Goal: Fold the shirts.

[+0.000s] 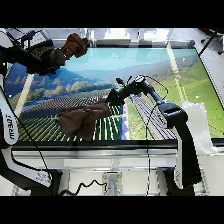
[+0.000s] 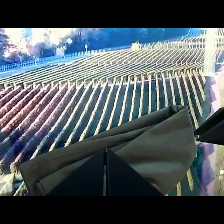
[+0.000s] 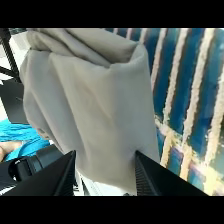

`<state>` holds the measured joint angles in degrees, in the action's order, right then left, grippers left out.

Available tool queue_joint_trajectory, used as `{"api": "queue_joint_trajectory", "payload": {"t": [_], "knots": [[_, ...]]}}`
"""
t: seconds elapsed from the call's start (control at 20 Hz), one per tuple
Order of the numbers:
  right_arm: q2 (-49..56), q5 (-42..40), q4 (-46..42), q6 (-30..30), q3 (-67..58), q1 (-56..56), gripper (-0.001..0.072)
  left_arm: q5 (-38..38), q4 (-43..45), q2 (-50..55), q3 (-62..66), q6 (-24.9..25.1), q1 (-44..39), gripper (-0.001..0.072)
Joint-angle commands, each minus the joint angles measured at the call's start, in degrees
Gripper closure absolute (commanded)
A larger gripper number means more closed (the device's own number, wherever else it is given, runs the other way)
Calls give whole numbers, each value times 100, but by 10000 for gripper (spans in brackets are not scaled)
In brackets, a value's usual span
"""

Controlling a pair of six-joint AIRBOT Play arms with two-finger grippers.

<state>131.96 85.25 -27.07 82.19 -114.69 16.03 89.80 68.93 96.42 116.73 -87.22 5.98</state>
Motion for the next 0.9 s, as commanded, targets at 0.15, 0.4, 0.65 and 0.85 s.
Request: {"api": "queue_joint_trajectory", "payload": {"t": [0.15,0.4,0.65,0.85], "knots": [[22,-212,-389,-4,-2,232,277,2,-13,0,2,31,-2,695],[22,-160,-649,184,-13,234,278,-13,-13,0,4,72,0,695],[-42,-188,-780,151,-15,103,279,-7,-13,0,2,120,0,695],[-96,-101,-1027,157,-221,-17,279,-17,-11,0,2,136,0,696]]}}
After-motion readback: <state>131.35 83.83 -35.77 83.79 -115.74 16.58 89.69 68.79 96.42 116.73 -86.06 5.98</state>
